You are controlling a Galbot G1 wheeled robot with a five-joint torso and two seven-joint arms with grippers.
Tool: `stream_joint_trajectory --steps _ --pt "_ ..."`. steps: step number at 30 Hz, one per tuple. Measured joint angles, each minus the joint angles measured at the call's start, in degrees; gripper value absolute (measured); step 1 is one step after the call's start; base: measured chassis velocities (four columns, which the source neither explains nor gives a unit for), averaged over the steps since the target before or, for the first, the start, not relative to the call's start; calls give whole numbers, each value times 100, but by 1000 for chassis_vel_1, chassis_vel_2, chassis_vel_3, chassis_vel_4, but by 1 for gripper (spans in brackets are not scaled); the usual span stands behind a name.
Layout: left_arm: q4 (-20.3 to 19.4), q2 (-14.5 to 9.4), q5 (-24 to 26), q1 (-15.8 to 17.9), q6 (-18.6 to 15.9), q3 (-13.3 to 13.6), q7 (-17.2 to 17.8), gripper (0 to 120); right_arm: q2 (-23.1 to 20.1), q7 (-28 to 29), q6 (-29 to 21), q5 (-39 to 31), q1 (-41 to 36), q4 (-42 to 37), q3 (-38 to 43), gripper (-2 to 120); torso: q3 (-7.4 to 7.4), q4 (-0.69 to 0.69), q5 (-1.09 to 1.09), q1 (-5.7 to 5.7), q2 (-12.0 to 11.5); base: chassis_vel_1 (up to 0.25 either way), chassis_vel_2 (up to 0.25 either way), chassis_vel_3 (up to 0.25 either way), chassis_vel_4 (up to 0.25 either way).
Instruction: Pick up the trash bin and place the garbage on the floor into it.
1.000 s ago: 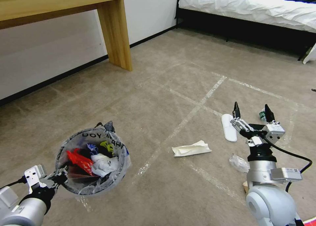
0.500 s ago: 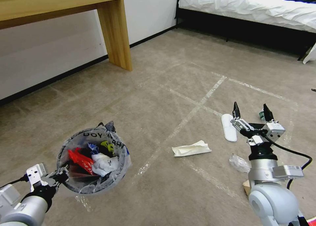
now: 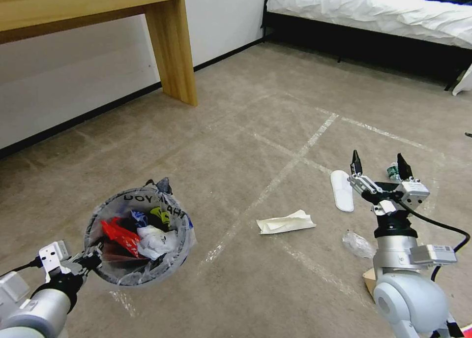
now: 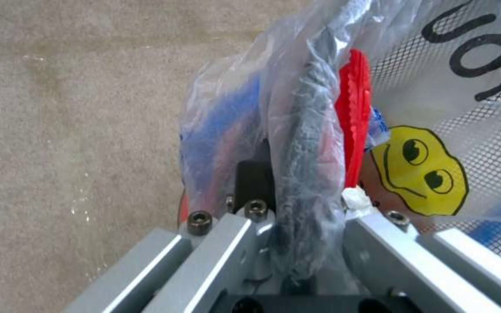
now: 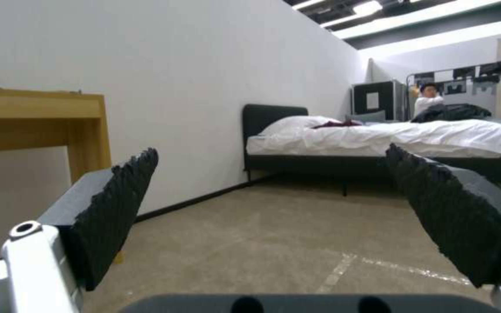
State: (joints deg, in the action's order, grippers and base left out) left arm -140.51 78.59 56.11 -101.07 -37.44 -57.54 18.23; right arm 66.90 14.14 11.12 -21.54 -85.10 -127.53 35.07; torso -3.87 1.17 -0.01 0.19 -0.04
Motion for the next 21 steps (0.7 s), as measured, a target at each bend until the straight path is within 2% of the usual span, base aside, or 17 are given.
stream_joint_trajectory --steps 8,21 --pt "-8 -38 -16 -61 -3 -43 1 1 -35 -2 22 18 1 -24 21 100 0 0 0 0 -1 0 0 0 0" --pt "-74 69 -47 -52 -6 -58 -10 1 -28 -10 40 52 -35 -67 80 100 1 0 0 0 -1 0 0 0 0"
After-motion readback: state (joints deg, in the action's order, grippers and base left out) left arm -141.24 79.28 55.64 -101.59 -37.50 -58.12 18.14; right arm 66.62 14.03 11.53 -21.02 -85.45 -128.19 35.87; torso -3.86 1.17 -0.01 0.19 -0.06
